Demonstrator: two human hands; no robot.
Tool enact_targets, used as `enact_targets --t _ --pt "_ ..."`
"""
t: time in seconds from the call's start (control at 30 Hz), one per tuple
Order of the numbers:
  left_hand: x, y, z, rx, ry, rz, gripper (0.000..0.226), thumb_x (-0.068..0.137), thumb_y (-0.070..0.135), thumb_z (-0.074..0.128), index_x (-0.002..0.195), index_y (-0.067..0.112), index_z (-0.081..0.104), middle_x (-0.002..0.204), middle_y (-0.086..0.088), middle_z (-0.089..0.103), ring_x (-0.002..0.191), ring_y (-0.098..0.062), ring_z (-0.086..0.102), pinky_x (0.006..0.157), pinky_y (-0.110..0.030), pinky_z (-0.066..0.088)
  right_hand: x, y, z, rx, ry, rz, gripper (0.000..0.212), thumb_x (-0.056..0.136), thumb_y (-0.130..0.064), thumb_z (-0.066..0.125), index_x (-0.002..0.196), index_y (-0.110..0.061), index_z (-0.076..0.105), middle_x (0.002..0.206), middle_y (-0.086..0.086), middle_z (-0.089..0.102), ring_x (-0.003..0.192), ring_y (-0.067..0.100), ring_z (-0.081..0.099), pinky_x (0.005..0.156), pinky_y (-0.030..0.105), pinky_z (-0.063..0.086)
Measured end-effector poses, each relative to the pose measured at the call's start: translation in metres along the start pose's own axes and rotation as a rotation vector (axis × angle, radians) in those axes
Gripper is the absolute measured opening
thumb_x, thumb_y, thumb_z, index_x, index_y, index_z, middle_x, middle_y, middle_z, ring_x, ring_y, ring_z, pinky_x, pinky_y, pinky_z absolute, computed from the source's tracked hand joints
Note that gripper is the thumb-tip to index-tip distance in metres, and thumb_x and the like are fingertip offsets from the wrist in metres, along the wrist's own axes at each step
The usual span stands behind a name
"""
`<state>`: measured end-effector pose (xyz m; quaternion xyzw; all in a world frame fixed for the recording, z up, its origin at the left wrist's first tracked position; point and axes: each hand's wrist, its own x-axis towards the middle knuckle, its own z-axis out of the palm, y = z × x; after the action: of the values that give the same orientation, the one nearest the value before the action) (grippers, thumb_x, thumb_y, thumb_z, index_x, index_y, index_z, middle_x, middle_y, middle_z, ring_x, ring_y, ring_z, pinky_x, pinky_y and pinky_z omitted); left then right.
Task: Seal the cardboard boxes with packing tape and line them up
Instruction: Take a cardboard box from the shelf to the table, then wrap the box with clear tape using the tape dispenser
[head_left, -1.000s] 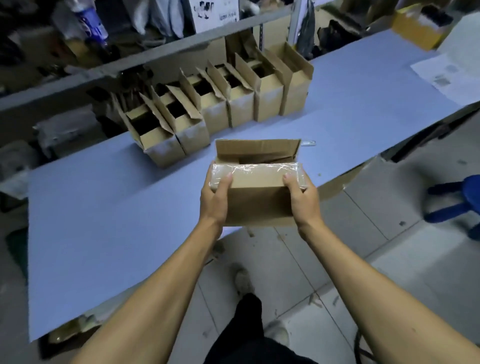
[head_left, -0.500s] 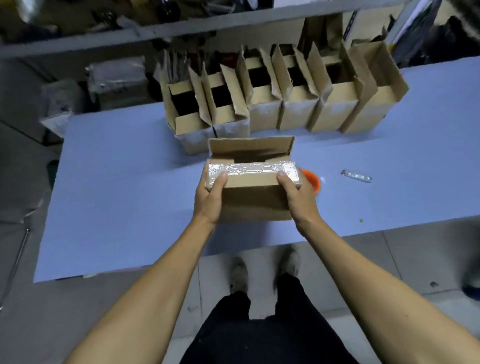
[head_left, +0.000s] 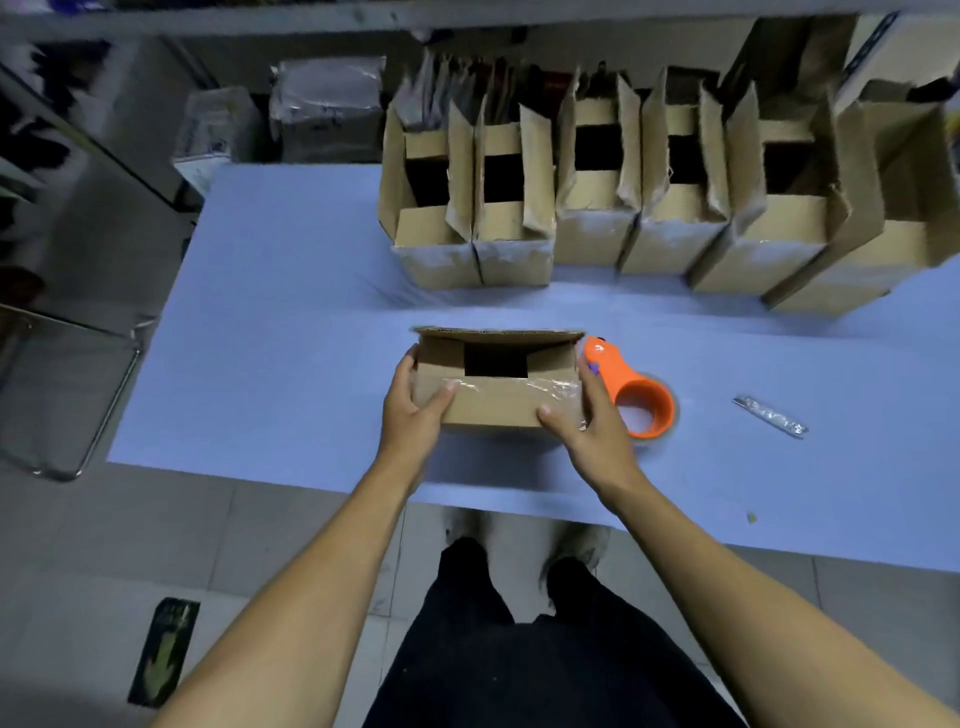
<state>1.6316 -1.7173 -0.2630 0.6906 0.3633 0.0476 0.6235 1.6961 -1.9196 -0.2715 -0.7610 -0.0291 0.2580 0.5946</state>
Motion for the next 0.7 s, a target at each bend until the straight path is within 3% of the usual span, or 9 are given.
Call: enact_targets --t 0.07,0.1,0.17,0.23,0.33,0.4,0.47,0.57,0.7 --pt "0.005 -0.003 -0.002 0.045 -0.009 0.0 0.065 0.093 0.014 0.065 0.149 0.025 0.036 0.151 0.007 0.041 0.138 -0.004 0.035 0.113 -0.028 0.034 0.005 0.003 0.002 -0.021 0.016 -0.005 0.063 0.089 -0.004 0.069 0.138 -0.034 0.041 0.127 -0.037 0.045 0.114 -0.027 0.043 0.092 -0.001 0.033" --pt "0.007 -0.003 -0.003 0.074 -0.015 0.012 0.065 0.093 0.013 0.065 0.149 0.026 0.035 0.149 0.01 0.041 0.139 -0.003 0.034 0.111 -0.025 0.033 0.008 0.004 0.003 -0.039 0.021 -0.019 0.067 0.089 -0.005 0.07 0.142 -0.03 0.039 0.131 -0.033 0.045 0.114 -0.027 0.043 0.094 0.001 0.034" --pt "0.01 0.001 -0.007 0.149 -0.028 0.068 0.073 0.092 0.013 0.067 0.152 0.028 0.027 0.147 0.017 0.035 0.14 -0.003 0.03 0.107 -0.022 0.032 0.014 0.004 0.004 -0.059 0.027 -0.038 0.089 0.085 -0.015 0.076 0.154 -0.028 0.022 0.153 -0.019 0.034 0.133 -0.013 0.035 0.113 0.019 0.032" --pt "0.016 0.004 -0.014 0.286 -0.053 0.156 0.092 0.09 0.017 0.071 0.156 0.031 0.008 0.16 0.017 0.014 0.142 0.003 0.016 0.11 -0.02 0.025 0.02 0.001 0.0 -0.185 0.032 -0.122 0.11 0.08 -0.025 0.08 0.156 -0.031 0.001 0.164 -0.012 0.006 0.149 0.002 0.012 0.123 0.034 0.016" --pt "0.028 0.016 -0.026 0.673 -0.103 0.426 0.105 0.086 0.027 0.074 0.157 0.028 -0.003 0.163 0.012 -0.014 0.149 -0.003 -0.009 0.119 -0.031 0.012 0.026 -0.015 -0.008 -0.578 0.021 -0.466 0.102 0.08 -0.028 0.076 0.157 -0.017 0.01 0.165 0.005 0.001 0.153 0.018 -0.002 0.123 0.032 0.006" --pt "0.039 0.021 -0.034 1.007 -0.125 0.816 0.082 0.09 0.031 0.067 0.156 0.016 0.02 0.165 -0.001 0.01 0.153 -0.022 0.004 0.119 -0.053 0.016 0.034 -0.028 -0.005 -0.805 0.015 -0.659 0.085 0.081 -0.028 0.072 0.152 -0.007 0.032 0.161 0.014 0.022 0.151 0.031 0.014 0.121 0.045 0.018" --pt "0.045 0.018 -0.029 1.23 -0.181 1.095 0.052 0.096 0.029 0.055 0.141 0.005 0.048 0.152 -0.012 0.043 0.144 -0.032 0.033 0.113 -0.058 0.026 0.04 -0.024 -0.002 -0.933 0.009 -0.733 0.06 0.086 -0.025 0.066 0.14 -0.002 0.05 0.147 0.015 0.047 0.141 0.037 0.036 0.113 0.052 0.031" --pt "0.041 0.002 -0.023 1.265 -0.295 1.099 0.048 0.101 0.033 0.037 0.134 0.004 0.057 0.143 -0.013 0.054 0.135 -0.032 0.048 0.113 -0.051 0.029 0.032 -0.002 0.004 -0.976 0.01 -0.742 0.042 0.098 -0.026 0.048 0.13 -0.002 0.06 0.136 0.014 0.058 0.131 0.036 0.05 0.109 0.05 0.035" --pt "0.035 -0.013 -0.026 1.352 -0.357 0.985 0.065 0.106 0.045 0.012 0.145 0.004 0.045 0.154 -0.012 0.04 0.144 -0.029 0.034 0.115 -0.054 0.031 0.021 0.012 0.005 -1.015 -0.044 -0.665 0.053 0.106 -0.036 0.027 0.142 -0.005 0.051 0.151 0.01 0.045 0.143 0.027 0.033 0.121 0.029 0.003"
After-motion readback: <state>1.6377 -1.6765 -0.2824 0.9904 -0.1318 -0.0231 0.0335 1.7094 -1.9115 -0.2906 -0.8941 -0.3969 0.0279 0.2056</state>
